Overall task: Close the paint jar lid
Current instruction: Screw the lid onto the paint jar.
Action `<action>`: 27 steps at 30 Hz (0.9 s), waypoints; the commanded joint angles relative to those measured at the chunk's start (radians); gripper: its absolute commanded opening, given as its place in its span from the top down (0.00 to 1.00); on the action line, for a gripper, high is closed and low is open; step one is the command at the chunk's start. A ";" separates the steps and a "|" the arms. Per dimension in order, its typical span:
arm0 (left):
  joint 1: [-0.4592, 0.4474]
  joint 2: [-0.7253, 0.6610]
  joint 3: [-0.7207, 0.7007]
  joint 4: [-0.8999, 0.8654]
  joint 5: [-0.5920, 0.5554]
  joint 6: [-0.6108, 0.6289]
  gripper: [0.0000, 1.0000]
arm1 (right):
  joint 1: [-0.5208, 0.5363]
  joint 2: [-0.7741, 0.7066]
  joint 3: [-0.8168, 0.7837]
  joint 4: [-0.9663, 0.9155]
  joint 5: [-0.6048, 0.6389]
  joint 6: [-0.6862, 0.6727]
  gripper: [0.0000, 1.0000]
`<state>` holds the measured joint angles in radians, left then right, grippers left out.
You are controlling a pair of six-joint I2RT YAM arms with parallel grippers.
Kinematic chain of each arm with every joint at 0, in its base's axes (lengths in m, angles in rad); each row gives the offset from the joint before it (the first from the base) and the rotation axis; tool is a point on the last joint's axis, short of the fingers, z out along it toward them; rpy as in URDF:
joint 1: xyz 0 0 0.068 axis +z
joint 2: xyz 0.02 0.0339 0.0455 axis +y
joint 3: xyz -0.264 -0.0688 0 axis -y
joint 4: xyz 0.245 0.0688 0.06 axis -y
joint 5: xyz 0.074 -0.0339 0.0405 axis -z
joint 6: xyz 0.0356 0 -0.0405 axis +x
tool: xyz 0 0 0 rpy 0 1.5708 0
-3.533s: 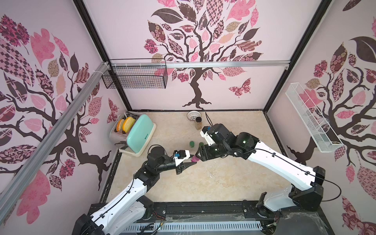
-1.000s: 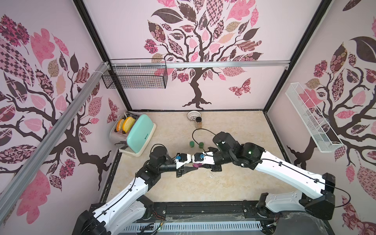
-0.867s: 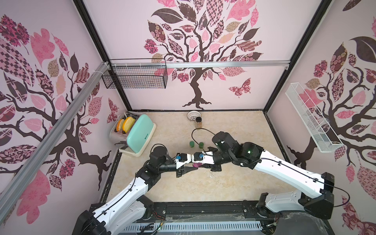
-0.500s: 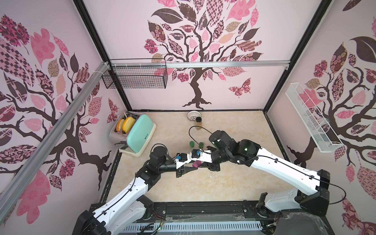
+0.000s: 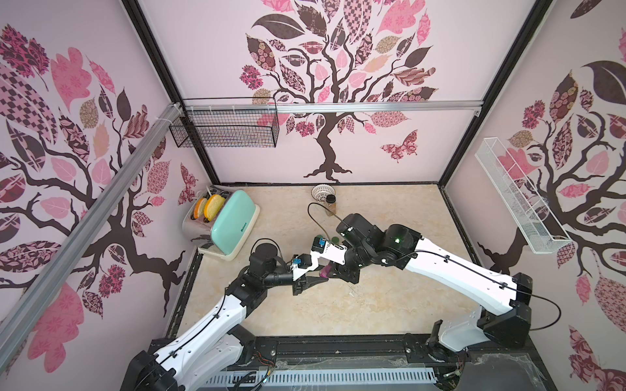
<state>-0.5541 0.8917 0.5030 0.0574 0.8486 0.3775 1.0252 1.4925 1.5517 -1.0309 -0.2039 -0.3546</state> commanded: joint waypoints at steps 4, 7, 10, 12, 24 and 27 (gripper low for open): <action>-0.011 -0.019 0.016 0.047 0.023 0.025 0.76 | 0.061 0.071 0.061 0.020 0.077 0.361 0.82; -0.011 -0.020 0.016 0.047 0.018 0.027 0.76 | 0.078 0.085 0.077 0.024 0.082 0.521 0.84; -0.011 -0.021 0.016 0.046 0.015 0.029 0.76 | 0.085 0.114 0.102 0.005 0.069 0.670 0.84; -0.012 -0.022 0.014 0.047 0.013 0.030 0.76 | 0.089 0.134 0.118 -0.007 0.046 0.727 0.82; -0.012 -0.022 0.013 0.048 0.015 0.030 0.76 | 0.090 0.135 0.155 -0.007 0.059 0.774 0.63; -0.012 -0.022 0.015 0.048 0.015 0.031 0.76 | 0.086 0.106 0.171 -0.030 0.122 0.734 0.59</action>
<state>-0.5526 0.8879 0.4934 0.0013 0.8196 0.3977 1.0863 1.6108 1.6688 -1.1358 -0.0860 0.4000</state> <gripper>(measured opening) 0.324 0.407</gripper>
